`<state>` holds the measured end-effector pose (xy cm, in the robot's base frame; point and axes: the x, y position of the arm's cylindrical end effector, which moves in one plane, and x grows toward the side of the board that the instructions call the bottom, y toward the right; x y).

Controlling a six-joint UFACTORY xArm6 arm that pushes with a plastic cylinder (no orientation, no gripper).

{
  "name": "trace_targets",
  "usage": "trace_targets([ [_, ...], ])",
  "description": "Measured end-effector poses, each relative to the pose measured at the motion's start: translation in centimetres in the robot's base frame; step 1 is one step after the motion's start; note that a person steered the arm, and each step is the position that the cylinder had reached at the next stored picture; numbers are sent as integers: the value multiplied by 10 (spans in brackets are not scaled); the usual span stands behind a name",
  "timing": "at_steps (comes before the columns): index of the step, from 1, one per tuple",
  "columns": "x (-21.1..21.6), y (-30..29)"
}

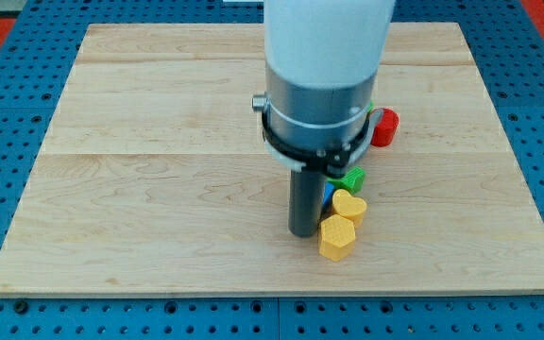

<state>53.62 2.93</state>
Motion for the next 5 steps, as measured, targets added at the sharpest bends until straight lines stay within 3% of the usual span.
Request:
trace_targets([
  [4,-122,43],
  [5,-131,43],
])
